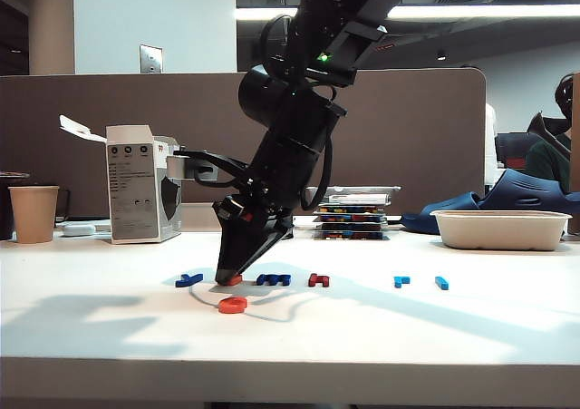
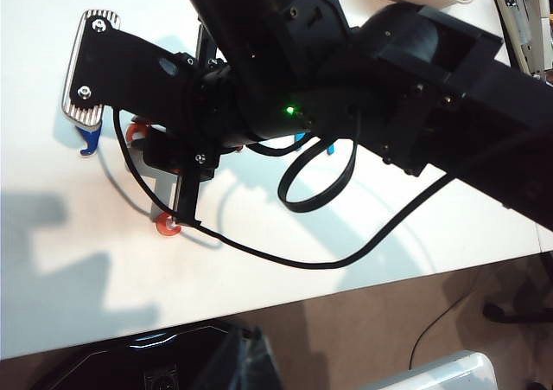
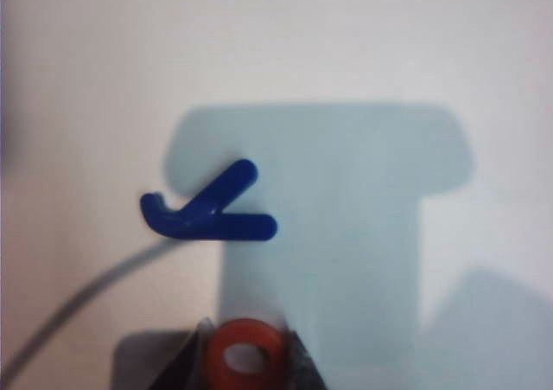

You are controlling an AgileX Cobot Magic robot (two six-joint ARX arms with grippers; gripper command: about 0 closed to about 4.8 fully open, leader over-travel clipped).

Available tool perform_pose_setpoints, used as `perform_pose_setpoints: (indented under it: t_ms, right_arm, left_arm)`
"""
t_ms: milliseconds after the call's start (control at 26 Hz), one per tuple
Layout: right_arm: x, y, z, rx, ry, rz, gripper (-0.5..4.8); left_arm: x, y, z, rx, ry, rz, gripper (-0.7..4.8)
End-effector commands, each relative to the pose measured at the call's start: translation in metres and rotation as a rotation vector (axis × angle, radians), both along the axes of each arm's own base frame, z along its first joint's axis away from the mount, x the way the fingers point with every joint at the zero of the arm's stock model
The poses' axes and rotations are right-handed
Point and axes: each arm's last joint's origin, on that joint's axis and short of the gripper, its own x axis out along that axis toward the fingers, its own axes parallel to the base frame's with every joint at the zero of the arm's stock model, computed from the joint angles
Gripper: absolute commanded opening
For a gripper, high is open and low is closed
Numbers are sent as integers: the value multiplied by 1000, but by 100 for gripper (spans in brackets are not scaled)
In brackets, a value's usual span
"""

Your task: Select the appropriate letters from the row of letter magnets placed on the table to arrange into the word "car".

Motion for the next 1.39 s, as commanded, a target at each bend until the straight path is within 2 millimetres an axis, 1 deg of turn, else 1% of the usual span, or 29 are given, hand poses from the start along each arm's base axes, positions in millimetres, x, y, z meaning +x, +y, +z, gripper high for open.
perform_pose_setpoints:
  t_ms: [39, 462, 616, 809, 963, 1117, 1233, 1387]
  right_arm:
    - [-2, -2, -6, -65, 1, -15, 85]
    - [-1, -2, 0, -56, -21, -19, 85]
    - [3, 0, 10, -53, -50, -28, 85]
    - [8, 5, 28, -21, -84, -30, 85]
    - [10, 6, 38, -16, -89, -33, 85]
    - [4, 1, 40, -59, -39, -31, 85]
    - [0, -3, 45, -78, -16, -33, 85]
    - [-3, -6, 57, -66, -31, -34, 85]
  left_arm:
    - [0, 1, 2, -6, -10, 3, -5]
    - [0, 0, 2, -6, -10, 2, -5]
    - [0, 1, 2, -6, -10, 3, -5]
    - [0, 0, 2, -6, -10, 2, -5]
    - [0, 1, 2, -6, -10, 2, -5]
    - [0, 0, 2, -6, -10, 3, -5]
    - [0, 1, 2, -6, -10, 3, -5]
    - [0, 0, 2, -6, -10, 3, -5]
